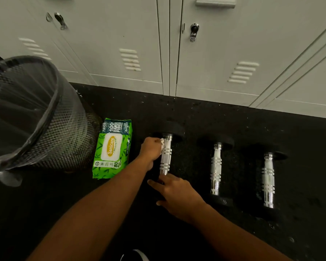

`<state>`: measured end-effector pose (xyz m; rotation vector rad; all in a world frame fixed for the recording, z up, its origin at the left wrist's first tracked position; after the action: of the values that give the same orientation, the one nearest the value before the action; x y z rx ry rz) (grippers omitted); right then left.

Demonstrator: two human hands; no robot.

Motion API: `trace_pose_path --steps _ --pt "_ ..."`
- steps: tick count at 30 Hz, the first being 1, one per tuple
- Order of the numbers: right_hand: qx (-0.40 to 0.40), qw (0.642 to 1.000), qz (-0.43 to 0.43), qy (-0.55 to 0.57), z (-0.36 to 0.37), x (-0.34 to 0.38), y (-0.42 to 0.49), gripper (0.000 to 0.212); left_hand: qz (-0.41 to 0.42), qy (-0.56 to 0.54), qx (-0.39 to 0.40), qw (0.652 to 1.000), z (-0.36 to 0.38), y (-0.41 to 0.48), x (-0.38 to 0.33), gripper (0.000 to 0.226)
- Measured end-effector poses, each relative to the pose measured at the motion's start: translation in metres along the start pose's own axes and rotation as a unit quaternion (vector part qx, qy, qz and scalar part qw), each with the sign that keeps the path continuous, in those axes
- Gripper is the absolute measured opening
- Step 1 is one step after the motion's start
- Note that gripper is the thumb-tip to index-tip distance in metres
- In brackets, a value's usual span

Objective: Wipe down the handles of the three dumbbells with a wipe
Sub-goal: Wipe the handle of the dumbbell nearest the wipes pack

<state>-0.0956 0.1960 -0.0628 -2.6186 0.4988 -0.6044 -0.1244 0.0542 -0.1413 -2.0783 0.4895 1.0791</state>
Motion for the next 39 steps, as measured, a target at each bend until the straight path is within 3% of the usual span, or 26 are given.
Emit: trace_pose_path --steps 7,12,17,20,26,31,39 --pt "-0.012 1.000 -0.012 0.016 -0.001 0.001 0.000 0.069 0.053 0.156 0.062 0.984 -0.003 -0.036 0.000 0.027" --pt "-0.026 0.999 -0.008 0.024 -0.003 0.000 -0.003 0.064 0.075 0.203 0.095 0.972 -0.006 -0.062 0.005 0.025" --pt "-0.031 0.999 -0.006 0.014 -0.002 0.000 -0.004 0.064 0.038 0.162 0.126 0.978 -0.009 -0.069 0.018 0.036" --pt "-0.034 0.999 -0.007 0.013 -0.003 0.002 -0.003 0.067 0.012 0.080 0.077 0.994 -0.006 -0.056 0.013 0.028" --pt "-0.026 1.000 -0.001 0.009 -0.002 0.000 -0.004 0.068 -0.004 0.028 0.000 1.000 -0.002 -0.017 -0.007 0.026" --pt "-0.021 1.000 -0.002 0.006 -0.004 0.002 -0.002 0.068 0.032 0.082 0.003 0.996 -0.002 -0.014 -0.018 0.031" --pt "-0.025 0.999 0.008 0.028 -0.005 -0.002 -0.004 0.066 0.056 0.196 0.090 0.975 -0.005 -0.057 0.001 0.026"
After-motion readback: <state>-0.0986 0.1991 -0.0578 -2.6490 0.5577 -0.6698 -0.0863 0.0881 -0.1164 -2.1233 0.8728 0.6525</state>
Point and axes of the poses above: each hand's wrist, its own y-axis towards the middle knuckle, its own z-axis out of the palm, x = y × z, the point moved 8 cm from there along y, towards the middle knuckle, and after that the axes turned 14 degrees about z, right-handed, at the moved point
